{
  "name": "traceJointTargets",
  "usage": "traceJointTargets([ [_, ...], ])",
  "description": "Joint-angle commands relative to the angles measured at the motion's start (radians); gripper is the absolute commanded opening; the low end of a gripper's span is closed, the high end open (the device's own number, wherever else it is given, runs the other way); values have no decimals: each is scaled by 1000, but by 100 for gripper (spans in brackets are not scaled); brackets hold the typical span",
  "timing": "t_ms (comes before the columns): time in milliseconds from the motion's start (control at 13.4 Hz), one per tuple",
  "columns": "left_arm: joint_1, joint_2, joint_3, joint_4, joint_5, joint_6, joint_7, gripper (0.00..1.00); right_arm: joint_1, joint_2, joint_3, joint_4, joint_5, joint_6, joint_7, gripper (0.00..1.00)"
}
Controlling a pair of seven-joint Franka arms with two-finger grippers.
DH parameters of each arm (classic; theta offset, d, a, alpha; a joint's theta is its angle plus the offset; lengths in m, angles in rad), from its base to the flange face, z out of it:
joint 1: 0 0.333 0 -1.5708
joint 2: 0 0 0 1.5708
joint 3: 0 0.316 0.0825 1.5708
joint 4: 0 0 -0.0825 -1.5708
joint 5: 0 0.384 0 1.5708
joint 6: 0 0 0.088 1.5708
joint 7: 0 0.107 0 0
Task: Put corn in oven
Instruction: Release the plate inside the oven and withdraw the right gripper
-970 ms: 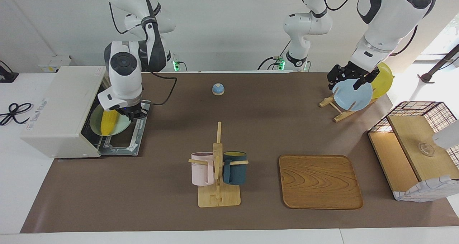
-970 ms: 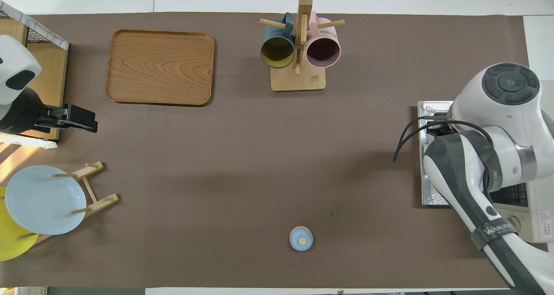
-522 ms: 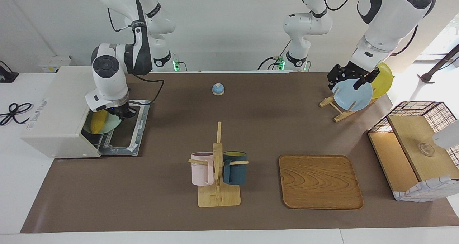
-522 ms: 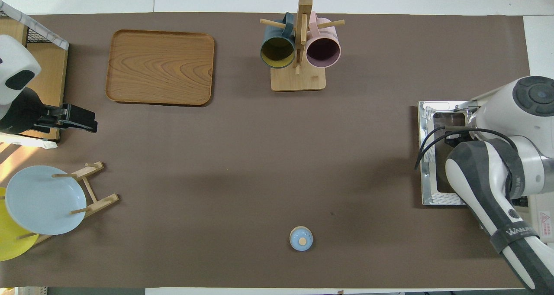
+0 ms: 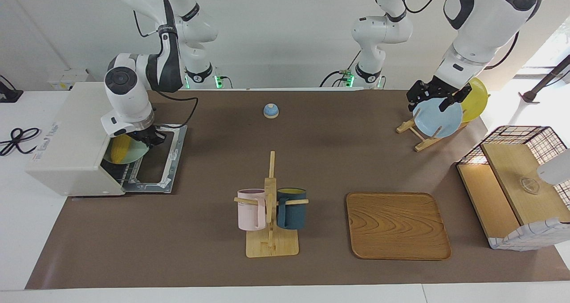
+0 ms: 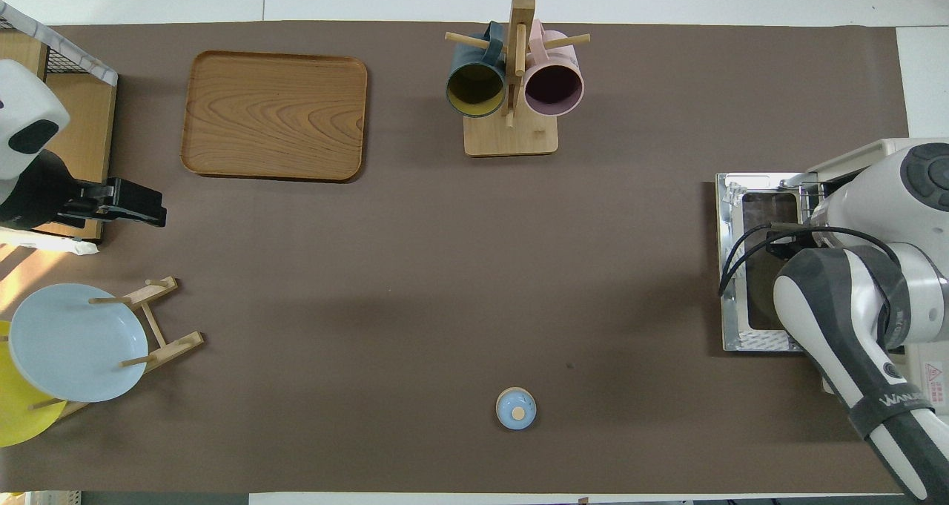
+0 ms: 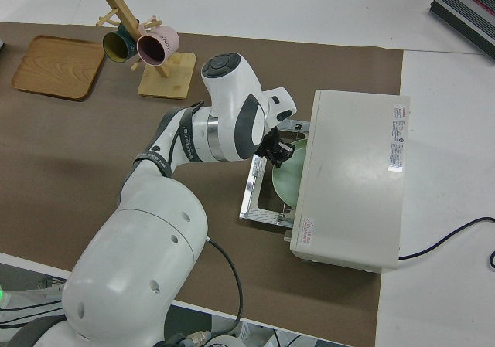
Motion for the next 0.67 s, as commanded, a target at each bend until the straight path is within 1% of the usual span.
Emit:
traceJointTargets([
  [0,8,-11,-7,-14,20,8,7,100,-28,-22,11,-40,28,41,-61,20],
  [75,8,-11,-7,-14,20,8,7,100,-31,-22,11,-40,28,42,-62,25],
  [149,8,-11,-7,-14,20,8,7,100,-41,-20,11,-40,28,44,-67,26],
  [299,8,-11,-7,-14,20,8,7,100,-42,-20,11,-34,28,48,-75,33],
  [448,8,-11,-7,-14,20,8,7,100,-29,-7,14,10,28,24,-75,34],
  [522,8,-11,-7,-14,20,8,7,100,-20,-4,16,41,31,-14,-73,35],
  [597,8,-11,-7,-14,20,8,7,100,1,3,16,79,66,-43,-70,35],
])
